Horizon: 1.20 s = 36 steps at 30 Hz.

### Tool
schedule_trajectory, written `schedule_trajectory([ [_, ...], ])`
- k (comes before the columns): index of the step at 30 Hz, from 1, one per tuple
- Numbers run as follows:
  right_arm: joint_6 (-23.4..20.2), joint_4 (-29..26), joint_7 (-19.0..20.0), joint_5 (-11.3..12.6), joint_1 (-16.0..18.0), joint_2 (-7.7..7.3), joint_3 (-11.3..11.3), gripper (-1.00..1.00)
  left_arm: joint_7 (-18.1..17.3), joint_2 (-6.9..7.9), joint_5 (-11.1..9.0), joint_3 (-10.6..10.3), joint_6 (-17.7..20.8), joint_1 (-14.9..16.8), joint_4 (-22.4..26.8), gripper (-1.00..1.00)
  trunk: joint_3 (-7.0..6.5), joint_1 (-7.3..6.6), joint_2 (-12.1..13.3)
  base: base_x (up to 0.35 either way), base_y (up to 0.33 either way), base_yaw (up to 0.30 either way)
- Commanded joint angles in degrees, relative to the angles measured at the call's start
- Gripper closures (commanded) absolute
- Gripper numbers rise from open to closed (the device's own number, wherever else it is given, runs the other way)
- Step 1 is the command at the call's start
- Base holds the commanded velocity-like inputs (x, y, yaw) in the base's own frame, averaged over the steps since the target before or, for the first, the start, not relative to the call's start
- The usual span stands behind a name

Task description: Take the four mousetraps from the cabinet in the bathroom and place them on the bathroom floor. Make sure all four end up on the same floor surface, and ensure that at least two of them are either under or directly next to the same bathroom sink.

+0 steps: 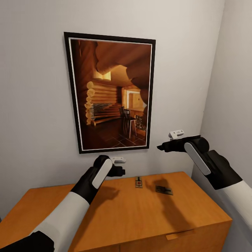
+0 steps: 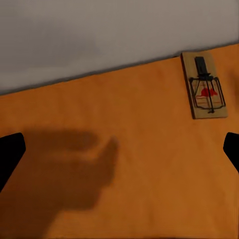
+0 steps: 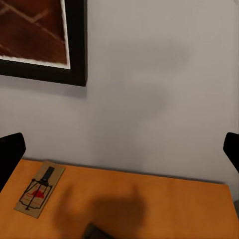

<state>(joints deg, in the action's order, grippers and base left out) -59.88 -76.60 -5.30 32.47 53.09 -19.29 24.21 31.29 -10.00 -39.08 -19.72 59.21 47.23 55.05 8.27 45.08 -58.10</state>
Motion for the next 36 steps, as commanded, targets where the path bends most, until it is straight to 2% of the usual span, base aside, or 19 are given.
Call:
schedule_trajectory([
  [1, -0.12, -0.05, -0.56, 0.55, 0.08, -0.06, 0.14, -1.0, 0.64, 0.0, -0.62, -0.06, 0.1, 0.06, 0.04, -1.0, 0.09, 0.01, -0.07, 0.0, 0.0, 0.0],
  [8, -0.12, -0.04, -0.65, 0.55, 0.08, -0.05, 0.14, -1.0, 10.69, 0.0, -8.97, -0.2, 0.04, 0.06, 0.82, -1.0, 0.09, 0.01, -0.07, 0.0, 0.0, 0.0],
  [11, -0.12, -0.04, -0.67, 0.56, 0.08, -0.05, 0.14, -1.0, 13.86, 0.0, -11.54, -0.26, 0.07, 0.06, 1.64, -1.0, 0.09, 0.01, -0.07, 0.0, 0.0, 0.0],
  [12, -0.12, -0.04, -0.67, 0.56, 0.08, -0.05, 0.14, -1.0, 13.86, 0.0, -11.54, -0.26, 0.07, 0.06, 1.64, -1.0, 0.09, 0.01, -0.07, 0.0, 0.0, 0.0],
  [14, -0.12, -0.04, -0.67, 0.57, 0.08, -0.05, 0.14, -1.0, 15.7, 0.0, -13.3, -0.33, 0.09, 0.06, 2.64, -1.0, 0.09, 0.01, -0.07, 0.0, 0.0, 0.0],
  [21, -0.12, -0.04, -0.68, 0.57, 0.08, -0.05, 0.13, -1.0, 17.25, 0.0, -14.95, -0.41, 0.16, 0.0, 3.82, -1.0, 0.09, 0.01, -0.07, 0.0, 0.0, 0.0],
  [36, -0.12, 0.03, -0.68, 0.6, 0.08, -0.05, 0.13, -1.0, 17.61, 0.0, -15.47, -0.41, 0.28, 0.03, 4.05, -1.0, 0.09, 0.01, -0.07, 0.0, 0.0, 0.0],
])
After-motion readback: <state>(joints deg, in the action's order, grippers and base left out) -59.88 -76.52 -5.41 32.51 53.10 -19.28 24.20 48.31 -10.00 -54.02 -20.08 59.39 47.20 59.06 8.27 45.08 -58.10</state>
